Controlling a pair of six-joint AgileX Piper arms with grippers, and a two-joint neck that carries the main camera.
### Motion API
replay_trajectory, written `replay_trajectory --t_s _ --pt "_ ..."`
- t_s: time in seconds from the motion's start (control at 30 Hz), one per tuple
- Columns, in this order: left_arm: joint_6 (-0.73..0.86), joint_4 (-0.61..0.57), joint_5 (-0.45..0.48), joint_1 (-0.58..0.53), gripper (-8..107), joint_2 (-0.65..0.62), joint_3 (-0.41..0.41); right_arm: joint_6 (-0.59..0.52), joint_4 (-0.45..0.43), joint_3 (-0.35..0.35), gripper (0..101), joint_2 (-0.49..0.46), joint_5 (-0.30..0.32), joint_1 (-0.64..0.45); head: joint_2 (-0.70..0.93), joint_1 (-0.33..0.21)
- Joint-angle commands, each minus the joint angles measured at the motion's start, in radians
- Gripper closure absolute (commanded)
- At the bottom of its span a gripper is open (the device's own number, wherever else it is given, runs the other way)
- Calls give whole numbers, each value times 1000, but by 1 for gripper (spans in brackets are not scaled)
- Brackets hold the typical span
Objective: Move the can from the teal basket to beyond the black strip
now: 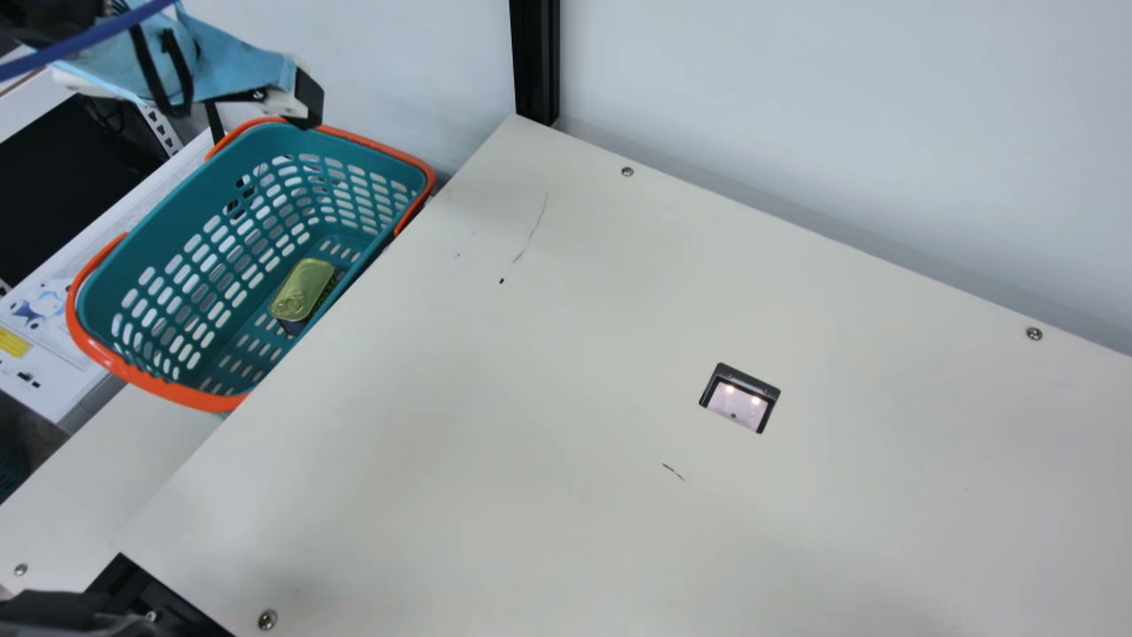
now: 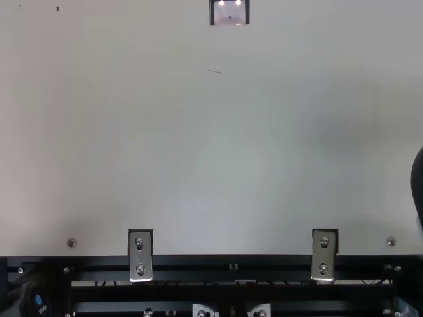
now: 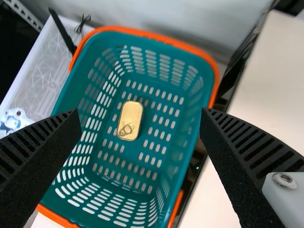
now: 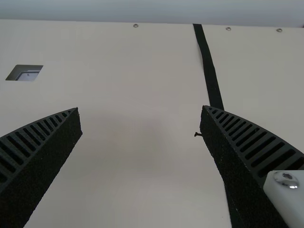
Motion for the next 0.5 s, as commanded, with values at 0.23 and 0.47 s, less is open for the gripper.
replay_trajectory --t_s 0.23,0.47 --pt "51 16 -14 66 9 177 -21 0 0 0 0 0 0 0 22 -47" --pt "133 13 -69 112 9 298 -22 0 0 0 0 0 0 0 22 -47"
